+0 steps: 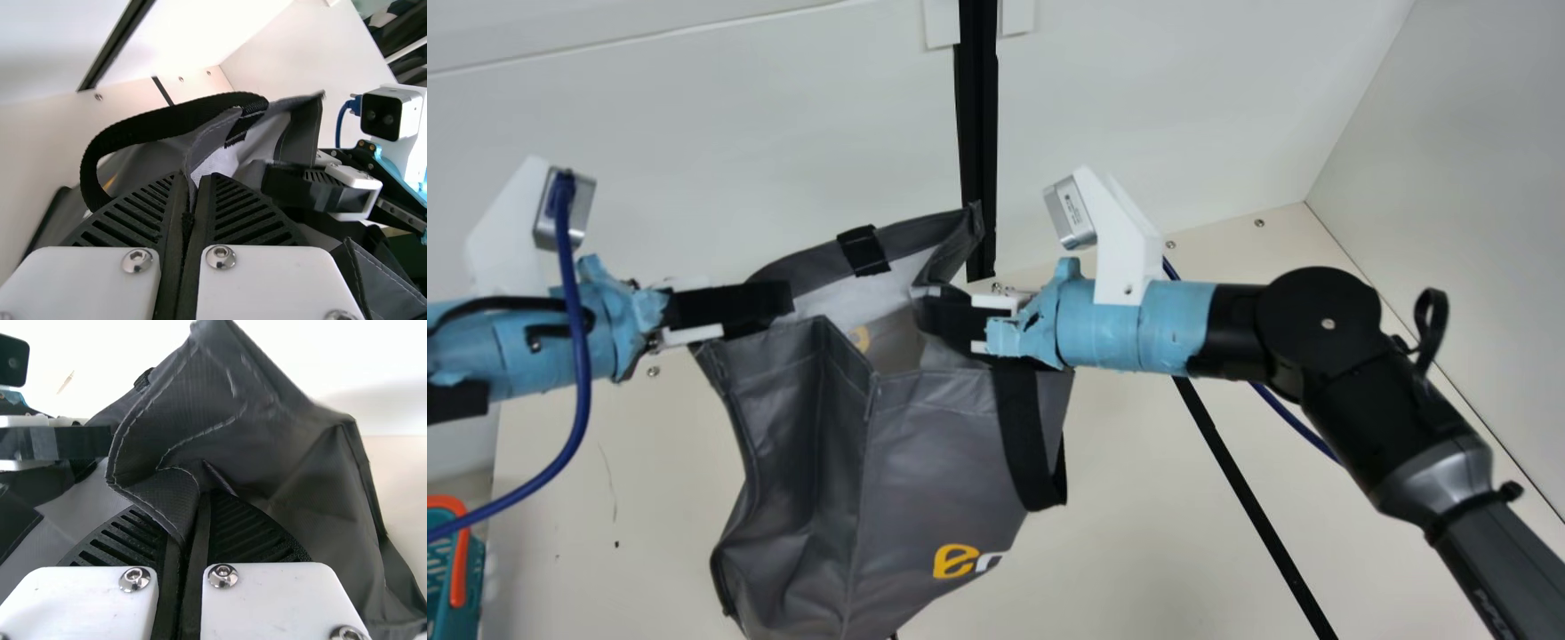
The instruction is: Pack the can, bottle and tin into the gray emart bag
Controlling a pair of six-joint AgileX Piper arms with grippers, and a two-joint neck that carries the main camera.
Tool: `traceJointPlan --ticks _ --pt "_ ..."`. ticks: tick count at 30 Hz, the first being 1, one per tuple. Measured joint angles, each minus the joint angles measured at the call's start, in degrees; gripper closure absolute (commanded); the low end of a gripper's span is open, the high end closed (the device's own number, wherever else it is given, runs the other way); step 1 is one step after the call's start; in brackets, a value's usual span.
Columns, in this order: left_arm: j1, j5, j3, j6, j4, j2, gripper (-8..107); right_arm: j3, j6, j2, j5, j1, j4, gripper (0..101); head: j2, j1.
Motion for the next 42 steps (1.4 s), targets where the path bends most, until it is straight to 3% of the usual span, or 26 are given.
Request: traceJointPlan --ticks 13,25,39,42 --pt "-2.12 -0.64 -10.21 -1.21 3.87 5.49 89 0.97 -7.51 1.56 -3.69 1.33 3.08 101 0.00 0.00" --pt "-2.40 -0.76 -11.08 -1.31 4.42 5.74 89 1.06 -7.67 1.56 -4.04 1.33 3.18 101 -0.09 0.00" --pt "-2.40 -0.76 -11.08 -1.31 4.42 5.74 42 1.06 -7.67 1.56 -4.04 1.33 3.18 101 -0.09 0.00" --pt "-2.45 -1.84 -9.04 -0.27 3.89 3.67 32 1.06 -7.67 1.56 -4.04 1.33 3.18 101 0.00 0.00"
